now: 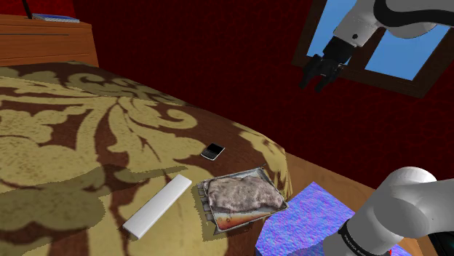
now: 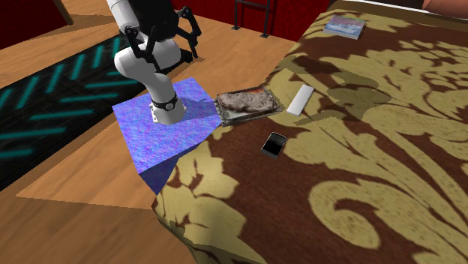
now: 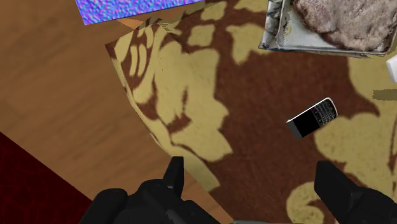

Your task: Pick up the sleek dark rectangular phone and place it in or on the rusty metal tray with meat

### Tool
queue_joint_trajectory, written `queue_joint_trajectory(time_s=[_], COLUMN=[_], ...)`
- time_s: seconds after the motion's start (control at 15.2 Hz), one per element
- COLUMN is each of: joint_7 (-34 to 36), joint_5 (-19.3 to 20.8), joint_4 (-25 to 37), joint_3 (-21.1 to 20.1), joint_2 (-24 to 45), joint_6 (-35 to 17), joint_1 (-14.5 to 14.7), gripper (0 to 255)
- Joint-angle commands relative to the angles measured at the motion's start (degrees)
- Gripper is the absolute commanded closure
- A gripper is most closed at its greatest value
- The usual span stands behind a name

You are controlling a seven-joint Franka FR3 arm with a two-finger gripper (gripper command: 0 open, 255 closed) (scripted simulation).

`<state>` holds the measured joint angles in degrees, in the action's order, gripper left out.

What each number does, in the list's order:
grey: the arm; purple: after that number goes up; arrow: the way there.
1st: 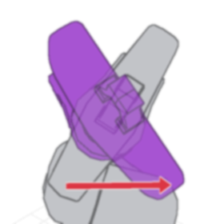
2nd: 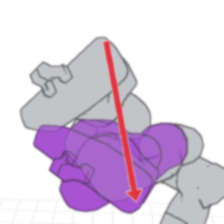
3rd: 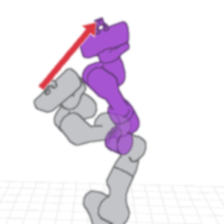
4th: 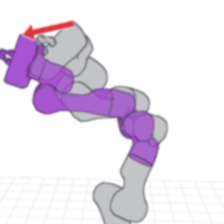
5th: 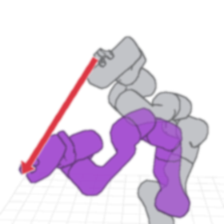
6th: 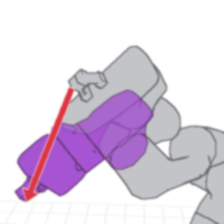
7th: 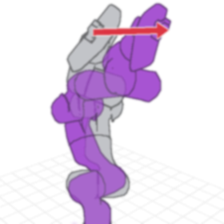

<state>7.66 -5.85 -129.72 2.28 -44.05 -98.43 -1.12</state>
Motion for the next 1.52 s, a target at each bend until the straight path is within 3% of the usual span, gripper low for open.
queue_joint_trajectory(time_s=[0.0,0.4,0.86,1.45], joint_7=[0.00,13.40,29.15,50.99], joint_5=[0.00,-2.90,-5.03,-2.03], joint_4=[0.00,-4.52,-5.40,-0.08], joint_3=[0.00,-7.92,-16.92,-27.12], joint_2=[0.00,4.17,13.63,31.86], joint_6=[0.00,-7.36,-16.03,-25.94], joint_1=[0.00,-1.09,-2.56,-5.49], gripper=[0,0,0,0])
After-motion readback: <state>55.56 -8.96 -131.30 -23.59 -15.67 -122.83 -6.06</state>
